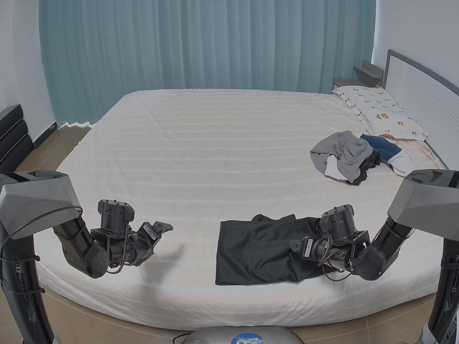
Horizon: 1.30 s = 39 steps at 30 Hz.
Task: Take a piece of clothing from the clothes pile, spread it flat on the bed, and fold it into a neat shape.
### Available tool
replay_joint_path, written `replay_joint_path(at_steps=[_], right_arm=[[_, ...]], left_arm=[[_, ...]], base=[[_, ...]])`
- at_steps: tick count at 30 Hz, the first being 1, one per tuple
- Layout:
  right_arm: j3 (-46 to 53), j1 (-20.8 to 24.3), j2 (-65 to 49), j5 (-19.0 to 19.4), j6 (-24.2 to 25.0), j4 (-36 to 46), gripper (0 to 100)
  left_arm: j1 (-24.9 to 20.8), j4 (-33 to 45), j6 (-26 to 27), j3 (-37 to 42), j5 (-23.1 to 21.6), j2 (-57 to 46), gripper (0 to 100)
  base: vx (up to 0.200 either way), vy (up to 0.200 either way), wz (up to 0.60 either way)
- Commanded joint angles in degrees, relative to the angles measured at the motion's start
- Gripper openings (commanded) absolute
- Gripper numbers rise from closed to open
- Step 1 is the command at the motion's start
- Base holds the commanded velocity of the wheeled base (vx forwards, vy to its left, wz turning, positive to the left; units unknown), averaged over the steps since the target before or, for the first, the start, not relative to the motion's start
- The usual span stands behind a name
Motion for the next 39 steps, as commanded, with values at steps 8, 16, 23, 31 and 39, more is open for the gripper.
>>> replay_joint_path(at_steps=[8,16,23,31,39], right_arm=[[-2.92,1.13,2.16,-4.03,-4.61,2.10,100],[-0.90,1.31,2.86,-5.35,-7.15,2.02,0],[2.88,-0.10,-0.13,-4.56,-7.15,1.67,0],[10.00,-4.49,-7.42,1.24,-7.15,1.49,0],[17.82,-10.82,-6.98,8.18,-10.41,-3.70,0]], left_arm=[[-0.02,0.02,0.04,0.00,0.08,0.29,100],[-0.02,0.02,0.04,0.00,0.08,0.29,100],[-0.20,0.02,0.04,-0.08,0.08,0.38,100],[-0.29,-0.06,0.04,-0.08,0.08,0.56,100],[-0.20,-0.06,0.04,-0.17,0.08,0.56,100]], base=[[0.000,0.000,0.00],[0.000,0.000,0.00],[0.000,0.000,0.00],[0.000,0.000,0.00],[0.000,0.000,0.00]])
